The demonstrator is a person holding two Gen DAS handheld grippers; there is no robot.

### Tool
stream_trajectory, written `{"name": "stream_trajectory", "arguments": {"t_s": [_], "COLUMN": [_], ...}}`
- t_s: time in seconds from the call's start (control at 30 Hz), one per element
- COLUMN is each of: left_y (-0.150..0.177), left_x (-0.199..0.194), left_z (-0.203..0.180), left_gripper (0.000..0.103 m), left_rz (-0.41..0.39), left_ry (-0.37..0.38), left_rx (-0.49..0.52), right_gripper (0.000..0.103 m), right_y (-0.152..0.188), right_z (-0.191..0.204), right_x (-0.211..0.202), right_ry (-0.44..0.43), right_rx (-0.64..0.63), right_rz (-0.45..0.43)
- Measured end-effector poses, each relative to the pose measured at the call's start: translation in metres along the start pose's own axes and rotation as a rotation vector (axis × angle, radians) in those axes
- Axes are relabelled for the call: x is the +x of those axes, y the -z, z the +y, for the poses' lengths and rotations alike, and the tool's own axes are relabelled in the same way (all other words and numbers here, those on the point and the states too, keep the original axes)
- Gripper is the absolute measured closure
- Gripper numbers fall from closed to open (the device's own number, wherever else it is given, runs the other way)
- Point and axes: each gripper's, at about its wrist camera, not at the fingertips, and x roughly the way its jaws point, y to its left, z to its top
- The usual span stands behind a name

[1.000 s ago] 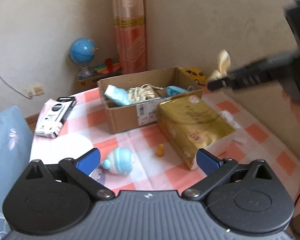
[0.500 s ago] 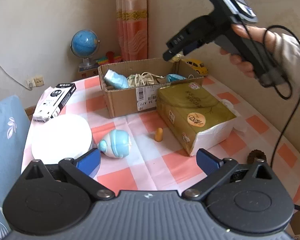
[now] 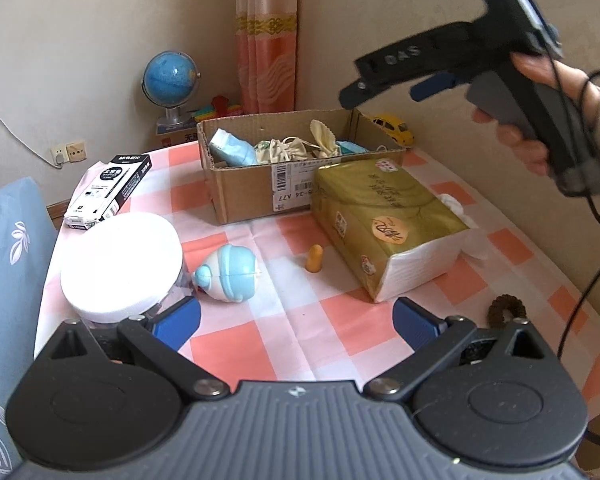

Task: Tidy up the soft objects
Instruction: 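Carry the yellow knotted cloth into the box and open the right gripper, then grasp the brown scrunchie with the right gripper while the left grasps the small orange peg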

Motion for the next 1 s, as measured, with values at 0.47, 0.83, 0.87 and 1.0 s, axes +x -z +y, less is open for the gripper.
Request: {"name": "stream_trajectory", "arguments": {"t_s": [0.47, 0.83, 0.87, 1.0], "left_y": [0.011, 0.017, 0.017, 0.019], "left_x": [-0.019, -0.018, -0.016, -0.011], "left_z": [-0.008, -0.013, -0.014, -0.021], "left_gripper": [0.001, 0.0, 0.001, 0.001], "left_rz": [-0.023, -0.025, -0.018, -0.017], "left_ry": [0.004, 0.036, 0.041, 0.041], "left_rx": [0.005, 0.028, 0.03, 0.065], "right_gripper": [0.0, 0.0, 0.0, 0.0], "right_y": [0.108, 0.198, 0.202, 0.211], "right_z": [0.01, 0.018, 0.019, 0.019], "right_x": [-0.065, -0.075, -0.074, -0.07], "right_ry": [0.061, 0.13, 0.131, 0.138], "right_rx": [0.052, 0.065, 0.06, 0.06], "right_rz": [0.034, 0.167, 0.177, 0.184]}}
